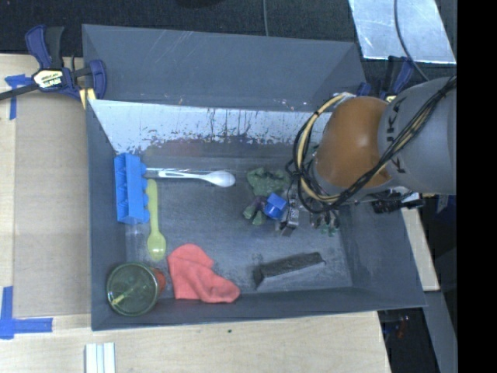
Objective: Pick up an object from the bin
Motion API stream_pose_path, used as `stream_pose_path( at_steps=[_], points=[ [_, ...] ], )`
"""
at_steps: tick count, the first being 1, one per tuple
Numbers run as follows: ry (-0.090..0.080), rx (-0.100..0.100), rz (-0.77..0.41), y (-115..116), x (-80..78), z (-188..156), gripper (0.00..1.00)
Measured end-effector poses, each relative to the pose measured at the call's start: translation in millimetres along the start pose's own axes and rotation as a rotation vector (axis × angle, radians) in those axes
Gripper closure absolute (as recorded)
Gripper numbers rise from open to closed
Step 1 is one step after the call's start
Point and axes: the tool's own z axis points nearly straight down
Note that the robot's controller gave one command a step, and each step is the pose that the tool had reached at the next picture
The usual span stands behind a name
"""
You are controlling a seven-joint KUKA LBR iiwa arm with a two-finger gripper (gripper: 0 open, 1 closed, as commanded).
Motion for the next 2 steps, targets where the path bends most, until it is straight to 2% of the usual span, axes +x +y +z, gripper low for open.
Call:
stream_pose_path(
  at_steps=[2],
  points=[
    [-0.002,0.0,-0.001,0,-0.7,-21,1.0]
  ],
)
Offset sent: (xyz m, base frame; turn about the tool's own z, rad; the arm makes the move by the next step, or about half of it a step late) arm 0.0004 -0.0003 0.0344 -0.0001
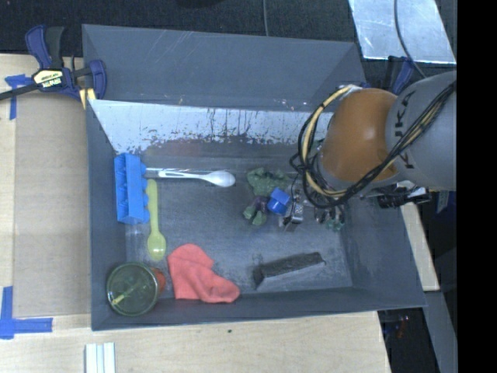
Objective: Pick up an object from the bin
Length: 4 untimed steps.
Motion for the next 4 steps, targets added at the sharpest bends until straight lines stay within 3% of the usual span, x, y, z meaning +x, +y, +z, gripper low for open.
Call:
stream_pose_path(
  at_steps=[2,3,4],
  points=[
    [-0.008,-0.001,-0.001,0,-2.2,-18,1.0],
    [0.0,0.0,-0.001,0,-1.6,-61,1.0],
    [-0.009,-0.001,-0.002,0,-4.4,-83,1.0]
  ],
)
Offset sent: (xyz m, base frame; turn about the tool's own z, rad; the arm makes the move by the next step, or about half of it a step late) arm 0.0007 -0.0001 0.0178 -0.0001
